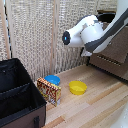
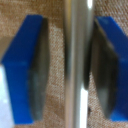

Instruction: Kindly move your gripper toward the top drawer's handle. With caution, hold the handle robustly using your gripper and pull open the top drawer. Let the handle go. Relocate your gripper to the bowl placed in the background. Gently hold the bowl using your gripper. Bring the gripper and the bowl to the ajar drawer. Softly release the bowl into it.

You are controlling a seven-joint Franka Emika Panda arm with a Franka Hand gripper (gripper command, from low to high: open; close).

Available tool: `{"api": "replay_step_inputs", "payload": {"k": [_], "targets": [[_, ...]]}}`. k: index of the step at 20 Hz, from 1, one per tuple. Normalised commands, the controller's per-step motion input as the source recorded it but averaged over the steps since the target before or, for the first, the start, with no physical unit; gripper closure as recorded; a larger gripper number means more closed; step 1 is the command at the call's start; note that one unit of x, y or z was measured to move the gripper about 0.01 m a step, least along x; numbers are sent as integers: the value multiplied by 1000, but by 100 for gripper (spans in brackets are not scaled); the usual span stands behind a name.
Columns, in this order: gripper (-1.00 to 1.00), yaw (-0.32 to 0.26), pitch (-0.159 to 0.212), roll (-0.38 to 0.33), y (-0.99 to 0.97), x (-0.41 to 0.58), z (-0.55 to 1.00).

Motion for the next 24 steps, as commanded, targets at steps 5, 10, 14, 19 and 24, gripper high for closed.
{"api": "replay_step_inputs", "payload": {"k": [5,10,14,19,24], "targets": [[-100,14,-3,21,691,215,0],[-100,-87,-129,155,645,92,24],[-100,-260,-34,271,166,0,148],[-100,-262,-24,290,149,2,101],[-100,-233,-3,339,154,66,7]]}}
